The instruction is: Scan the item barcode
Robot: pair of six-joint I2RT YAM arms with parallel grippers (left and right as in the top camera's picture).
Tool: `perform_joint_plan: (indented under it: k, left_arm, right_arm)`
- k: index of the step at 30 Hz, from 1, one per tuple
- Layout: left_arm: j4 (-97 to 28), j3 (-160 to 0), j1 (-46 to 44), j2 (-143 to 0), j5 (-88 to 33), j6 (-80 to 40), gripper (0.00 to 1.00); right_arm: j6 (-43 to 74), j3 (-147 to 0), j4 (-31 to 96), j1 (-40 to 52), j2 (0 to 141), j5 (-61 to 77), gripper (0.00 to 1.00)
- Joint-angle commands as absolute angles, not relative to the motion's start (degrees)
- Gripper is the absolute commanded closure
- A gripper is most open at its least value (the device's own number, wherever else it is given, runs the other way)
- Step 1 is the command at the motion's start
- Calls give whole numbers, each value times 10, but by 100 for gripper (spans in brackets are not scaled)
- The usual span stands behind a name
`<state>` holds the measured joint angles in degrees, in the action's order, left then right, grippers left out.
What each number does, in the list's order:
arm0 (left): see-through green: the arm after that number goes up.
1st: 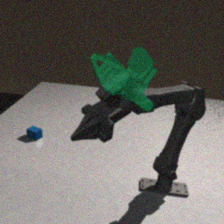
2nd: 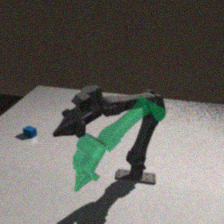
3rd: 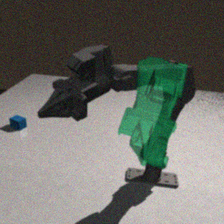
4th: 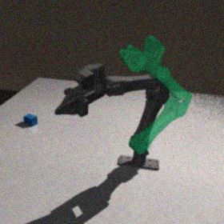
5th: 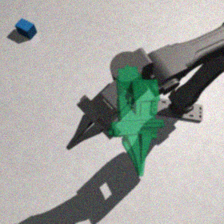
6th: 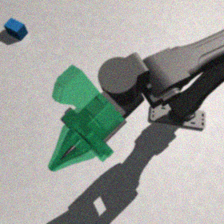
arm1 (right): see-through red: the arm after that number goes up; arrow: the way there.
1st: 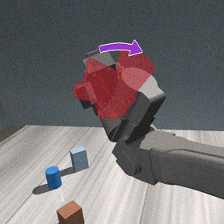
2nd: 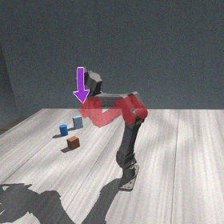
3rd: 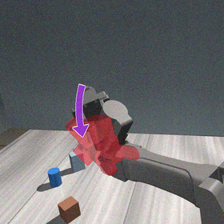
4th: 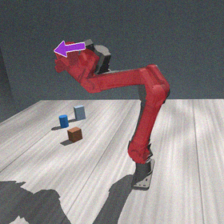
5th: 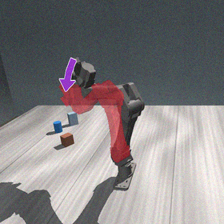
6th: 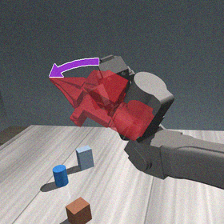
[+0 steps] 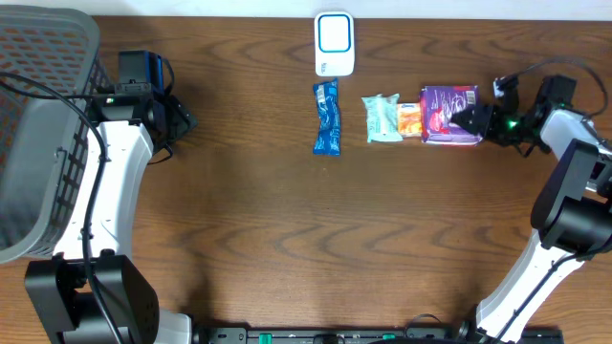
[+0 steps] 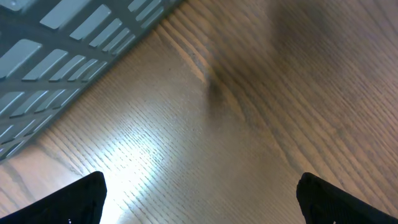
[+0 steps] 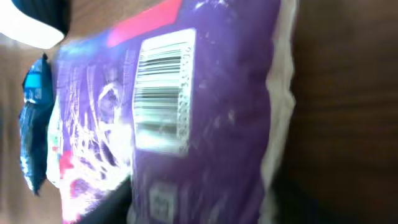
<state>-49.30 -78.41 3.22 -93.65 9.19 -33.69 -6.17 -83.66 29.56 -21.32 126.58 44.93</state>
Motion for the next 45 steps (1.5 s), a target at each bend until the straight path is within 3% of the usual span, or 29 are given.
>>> perform_joint_plan:
  k: [1,10,20,24,27,35,38,41,44,45]
  left_arm:
    - [-495,-784,34,-939,99,-344,2]
    - [-495,-784,34,-939,99,-344,2]
    - [-495,-784,34,-939,99,-344,2]
    - [-495,-784,34,-939,99,-344,2]
    - [-495,-784,34,-939,99,-344,2]
    - [-495,-784,34,-939,99,-344,2]
    - [-495,-784,34,-939,99,-344,2]
    - [-495,-784,34,-939,99,-344,2]
    - [-495,-784,34,-939,99,-344,2]
    - [-495,-784,34,-939,99,-344,2]
  right_arm:
    - [-51,-809,302,-209,1277,453,99]
    - [-16,-863,352,-206,1228,390,99]
    - [112,-904,417,-113,1074,-216,99]
    - [143,-899,422,-57,1073,-466,99]
    - [146,-885,405,-25,1095,-568,99]
    - [146,-881,408,10,1202,-583,99]
    - [146,-881,412,39,1220,-577,94]
    - [146,-881,406,70,1222,-540,80]
    - [146,-881,386,96,1222,-468,55]
    - [146,-881,380,102,1222,-437,54]
